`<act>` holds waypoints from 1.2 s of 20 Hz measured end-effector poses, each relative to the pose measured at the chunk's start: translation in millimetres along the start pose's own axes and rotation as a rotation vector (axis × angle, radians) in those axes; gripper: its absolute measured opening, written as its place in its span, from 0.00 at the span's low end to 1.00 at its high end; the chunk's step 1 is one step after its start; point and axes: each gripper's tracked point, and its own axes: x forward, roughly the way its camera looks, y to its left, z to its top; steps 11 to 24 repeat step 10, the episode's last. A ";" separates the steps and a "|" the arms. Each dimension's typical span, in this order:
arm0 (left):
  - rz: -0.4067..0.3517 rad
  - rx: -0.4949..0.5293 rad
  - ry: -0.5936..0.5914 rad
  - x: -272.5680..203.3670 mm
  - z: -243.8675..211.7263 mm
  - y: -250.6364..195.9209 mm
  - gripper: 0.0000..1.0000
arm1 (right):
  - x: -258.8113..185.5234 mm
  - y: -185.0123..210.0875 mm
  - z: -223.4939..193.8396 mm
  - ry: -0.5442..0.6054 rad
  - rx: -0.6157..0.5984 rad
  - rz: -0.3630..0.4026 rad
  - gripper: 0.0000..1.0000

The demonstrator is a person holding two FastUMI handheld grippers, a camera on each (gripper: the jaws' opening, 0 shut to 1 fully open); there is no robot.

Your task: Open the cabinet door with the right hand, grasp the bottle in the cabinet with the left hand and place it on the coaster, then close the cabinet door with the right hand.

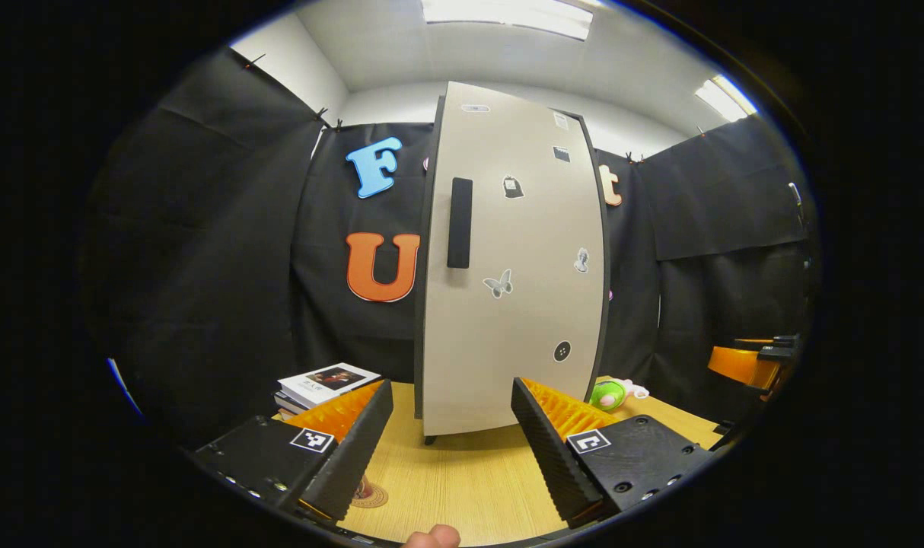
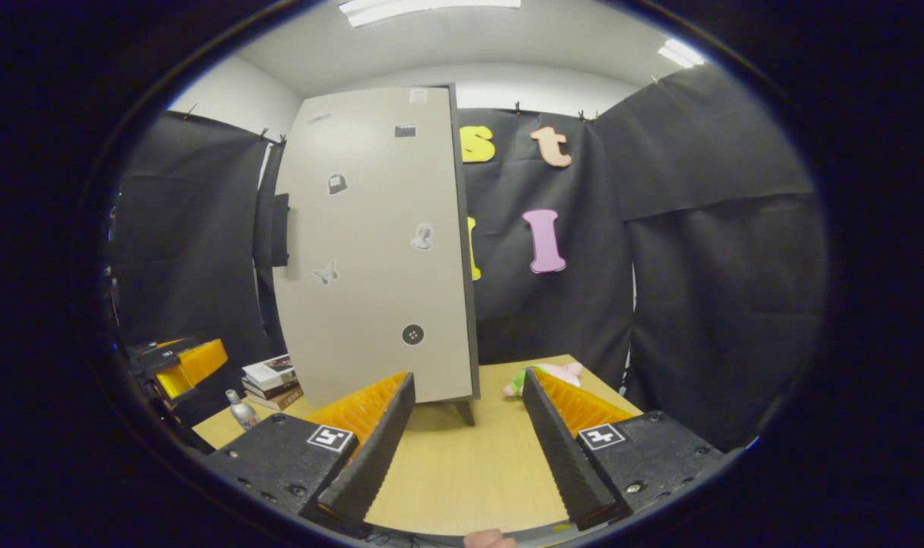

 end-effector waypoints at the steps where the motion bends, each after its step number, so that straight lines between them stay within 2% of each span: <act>1: 0.002 0.001 -0.006 -0.7 1.2 -0.8 0.95 | -1.2 -5.8 -0.4 -0.002 -0.004 -0.015 0.93; 6: 0.024 0.014 -0.018 -0.6 4.6 0.3 0.95 | 0.1 -19.4 12.4 -0.035 0.028 -0.029 0.93; 10: 0.031 0.023 -0.019 2.3 5.3 -2.0 0.95 | 3.7 -18.6 21.9 -0.068 0.002 -0.020 0.93; 24: 0.031 0.023 -0.019 2.3 5.3 -2.0 0.95 | 3.7 -18.6 21.9 -0.068 0.002 -0.020 0.93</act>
